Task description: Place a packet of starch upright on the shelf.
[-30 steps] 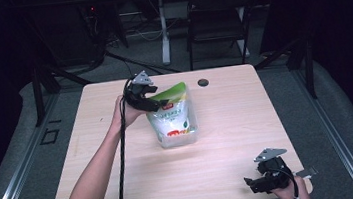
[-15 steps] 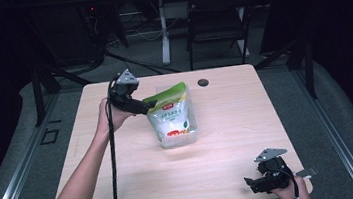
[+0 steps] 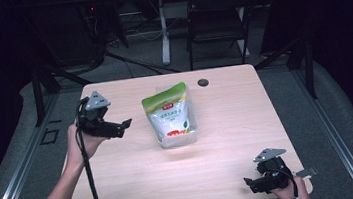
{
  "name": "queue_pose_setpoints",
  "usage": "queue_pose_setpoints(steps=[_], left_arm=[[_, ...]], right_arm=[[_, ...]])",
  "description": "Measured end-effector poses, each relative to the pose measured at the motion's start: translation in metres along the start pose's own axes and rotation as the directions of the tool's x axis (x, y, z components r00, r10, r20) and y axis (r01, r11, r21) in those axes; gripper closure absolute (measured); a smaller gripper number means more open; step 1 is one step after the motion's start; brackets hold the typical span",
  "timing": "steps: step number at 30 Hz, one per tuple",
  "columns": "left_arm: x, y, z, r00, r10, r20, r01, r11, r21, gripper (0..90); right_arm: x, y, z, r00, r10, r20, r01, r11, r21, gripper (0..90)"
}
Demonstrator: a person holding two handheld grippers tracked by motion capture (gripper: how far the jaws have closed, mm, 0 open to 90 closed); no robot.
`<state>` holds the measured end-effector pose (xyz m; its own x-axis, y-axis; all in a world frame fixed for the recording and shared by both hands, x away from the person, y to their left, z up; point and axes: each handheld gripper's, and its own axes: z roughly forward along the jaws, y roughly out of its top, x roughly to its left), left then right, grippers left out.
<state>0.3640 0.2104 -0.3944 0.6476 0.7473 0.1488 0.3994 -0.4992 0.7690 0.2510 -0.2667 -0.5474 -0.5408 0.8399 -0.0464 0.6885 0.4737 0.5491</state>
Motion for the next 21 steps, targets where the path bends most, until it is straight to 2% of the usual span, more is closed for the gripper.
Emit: queue_pose_setpoints(steps=[5, 9, 11, 15, 21], left_arm=[[-0.004, -0.027, -0.017, 0.9993, -0.023, -0.031, 0.024, 0.9994, 0.025, 4.5], [-0.009, -0.048, -0.025, 0.9988, -0.037, -0.032, 0.039, 0.9979, 0.053, 4.1], [-0.012, -0.059, -0.026, 0.9993, -0.033, -0.017, 0.034, 0.9973, 0.065, 3.9], [-0.020, -0.080, -0.026, 0.9995, -0.027, -0.016, 0.028, 0.9944, 0.101, 3.1], [-0.028, -0.104, -0.023, 0.9974, -0.072, 0.003, 0.071, 0.9895, 0.126, 2.9]], right_arm=[[0.001, 0.000, 0.001, 1.0000, -0.001, -0.005, 0.001, 1.000, -0.003, 14.1], [0.001, 0.000, 0.001, 1.0000, -0.005, -0.001, 0.005, 1.000, 0.001, 14.1], [0.001, 0.000, 0.002, 1.0000, -0.002, -0.008, 0.002, 1.000, 0.000, 14.1], [0.000, 0.001, 0.001, 0.9999, -0.011, 0.000, 0.011, 1.000, 0.014, 14.1], [0.000, 0.001, 0.002, 0.9999, -0.015, -0.002, 0.015, 1.000, 0.016, 14.0]])
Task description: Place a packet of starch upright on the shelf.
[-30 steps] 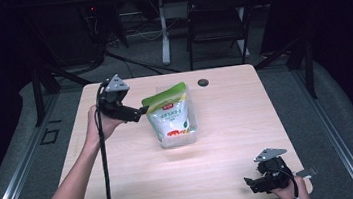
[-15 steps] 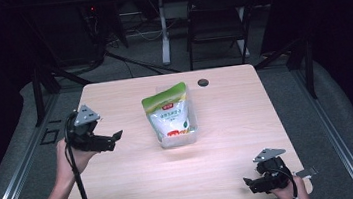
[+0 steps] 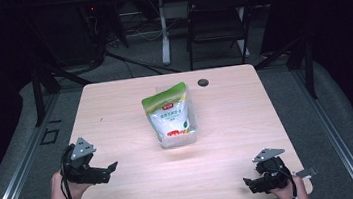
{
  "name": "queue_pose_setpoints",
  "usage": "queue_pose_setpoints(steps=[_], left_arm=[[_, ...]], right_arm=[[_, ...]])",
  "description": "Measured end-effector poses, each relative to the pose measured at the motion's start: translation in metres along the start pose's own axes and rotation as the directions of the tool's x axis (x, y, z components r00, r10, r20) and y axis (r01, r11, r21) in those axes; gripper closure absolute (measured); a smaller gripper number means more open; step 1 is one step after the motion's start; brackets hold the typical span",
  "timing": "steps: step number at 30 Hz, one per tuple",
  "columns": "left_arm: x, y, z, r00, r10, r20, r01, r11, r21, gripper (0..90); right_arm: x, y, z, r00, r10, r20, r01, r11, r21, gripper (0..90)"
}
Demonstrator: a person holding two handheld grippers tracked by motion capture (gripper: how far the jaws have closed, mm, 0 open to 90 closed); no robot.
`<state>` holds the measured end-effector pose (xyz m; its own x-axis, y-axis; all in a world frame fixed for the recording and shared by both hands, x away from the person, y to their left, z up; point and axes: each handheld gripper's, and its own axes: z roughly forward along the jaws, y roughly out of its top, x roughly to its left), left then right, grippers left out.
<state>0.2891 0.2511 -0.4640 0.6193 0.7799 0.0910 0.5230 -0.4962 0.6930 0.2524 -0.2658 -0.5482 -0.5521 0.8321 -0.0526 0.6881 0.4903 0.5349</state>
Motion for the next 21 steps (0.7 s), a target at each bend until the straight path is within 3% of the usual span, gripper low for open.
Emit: queue_pose_setpoints(steps=[5, 13, 21], left_arm=[[-0.006, -0.016, 0.007, 0.9999, -0.015, 0.008, 0.015, 0.9995, 0.028, 2.7], [-0.009, -0.039, 0.020, 0.9968, -0.076, 0.025, 0.075, 0.9962, 0.044, 1.6], [-0.008, -0.044, 0.032, 0.9977, -0.058, 0.035, 0.055, 0.9957, 0.075, 0.2]], right_arm=[[0.000, 0.000, 0.000, 1.0000, -0.002, 0.000, 0.002, 1.000, -0.002, 14.0], [0.000, 0.000, 0.002, 1.0000, 0.005, -0.006, -0.005, 1.000, -0.006, 14.0], [-0.001, -0.001, 0.002, 1.0000, 0.005, 0.002, -0.005, 1.000, -0.004, 13.6]])
